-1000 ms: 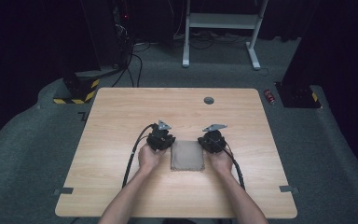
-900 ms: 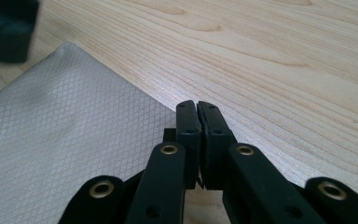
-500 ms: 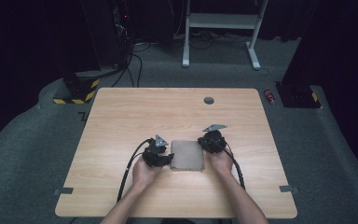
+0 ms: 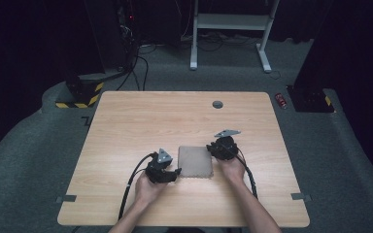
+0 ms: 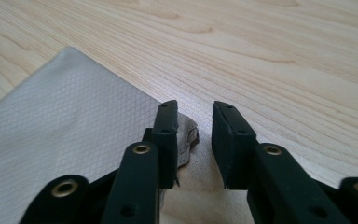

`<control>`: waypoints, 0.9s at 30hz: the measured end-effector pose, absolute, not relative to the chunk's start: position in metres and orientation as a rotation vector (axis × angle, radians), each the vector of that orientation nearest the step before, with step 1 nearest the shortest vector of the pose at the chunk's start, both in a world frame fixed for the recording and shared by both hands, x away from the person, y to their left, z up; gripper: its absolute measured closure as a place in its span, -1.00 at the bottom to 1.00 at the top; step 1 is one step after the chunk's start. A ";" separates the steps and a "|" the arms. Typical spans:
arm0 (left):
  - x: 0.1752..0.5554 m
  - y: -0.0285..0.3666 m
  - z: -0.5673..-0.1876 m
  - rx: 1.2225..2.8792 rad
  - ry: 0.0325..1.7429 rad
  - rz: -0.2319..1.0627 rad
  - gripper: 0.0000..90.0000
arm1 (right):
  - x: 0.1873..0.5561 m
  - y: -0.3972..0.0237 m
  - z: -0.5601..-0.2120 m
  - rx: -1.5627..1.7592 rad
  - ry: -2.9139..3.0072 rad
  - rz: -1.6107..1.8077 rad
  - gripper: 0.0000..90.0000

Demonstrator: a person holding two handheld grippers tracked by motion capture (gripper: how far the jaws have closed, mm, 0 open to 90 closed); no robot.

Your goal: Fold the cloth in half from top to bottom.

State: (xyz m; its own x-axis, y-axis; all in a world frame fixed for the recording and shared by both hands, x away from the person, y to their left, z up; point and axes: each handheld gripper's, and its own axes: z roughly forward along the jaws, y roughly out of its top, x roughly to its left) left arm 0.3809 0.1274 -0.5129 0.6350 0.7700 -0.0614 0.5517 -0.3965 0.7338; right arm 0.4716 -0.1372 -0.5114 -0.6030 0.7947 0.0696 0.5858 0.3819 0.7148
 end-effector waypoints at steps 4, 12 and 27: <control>0.382 0.135 -0.508 2.056 1.046 0.373 -0.02 | 0.465 -0.144 -0.504 1.197 2.338 1.082 0.51; 0.384 0.152 -0.501 1.987 1.078 0.396 -0.04 | 0.449 -0.160 -0.494 1.203 2.302 1.137 0.47; 0.378 0.189 -0.497 1.887 1.147 0.426 -0.07 | 0.418 -0.194 -0.484 1.221 2.225 1.189 0.46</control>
